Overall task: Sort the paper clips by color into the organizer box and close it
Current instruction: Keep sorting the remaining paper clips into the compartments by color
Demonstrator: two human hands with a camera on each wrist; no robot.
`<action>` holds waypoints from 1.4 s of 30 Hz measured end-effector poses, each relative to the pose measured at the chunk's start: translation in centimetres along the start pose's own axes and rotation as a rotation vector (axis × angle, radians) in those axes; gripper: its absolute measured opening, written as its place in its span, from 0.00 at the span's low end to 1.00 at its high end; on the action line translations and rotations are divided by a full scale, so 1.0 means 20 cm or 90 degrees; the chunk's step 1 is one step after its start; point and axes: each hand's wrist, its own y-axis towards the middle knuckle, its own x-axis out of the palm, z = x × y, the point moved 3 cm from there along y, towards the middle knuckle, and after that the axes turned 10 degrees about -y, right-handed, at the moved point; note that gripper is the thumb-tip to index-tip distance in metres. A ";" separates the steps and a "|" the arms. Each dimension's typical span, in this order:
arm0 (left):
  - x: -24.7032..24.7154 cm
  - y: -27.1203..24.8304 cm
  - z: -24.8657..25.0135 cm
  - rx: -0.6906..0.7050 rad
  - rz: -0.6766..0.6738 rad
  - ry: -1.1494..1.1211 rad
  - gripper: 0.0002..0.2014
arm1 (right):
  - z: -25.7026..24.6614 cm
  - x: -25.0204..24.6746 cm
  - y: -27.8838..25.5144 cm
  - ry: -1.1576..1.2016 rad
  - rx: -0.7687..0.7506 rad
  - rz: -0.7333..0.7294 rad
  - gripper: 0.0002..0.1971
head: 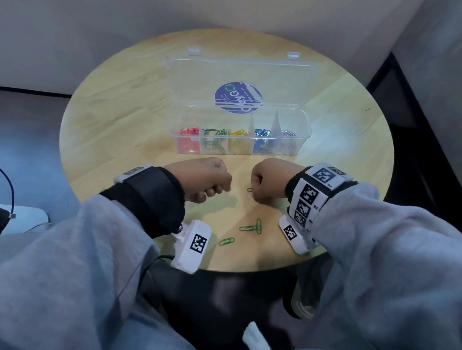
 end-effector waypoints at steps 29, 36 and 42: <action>0.20 0.03 -0.06 0.025 -0.012 0.657 0.10 | 0.03 0.07 -0.21 0.108 -0.107 -0.100 0.08; 0.05 0.05 -0.03 0.004 0.003 0.503 0.09 | -0.05 0.12 -0.15 -0.016 -0.235 -0.084 0.15; -0.11 0.05 0.03 0.027 0.025 0.174 0.11 | -0.08 0.14 -0.12 -0.018 -0.282 -0.065 0.12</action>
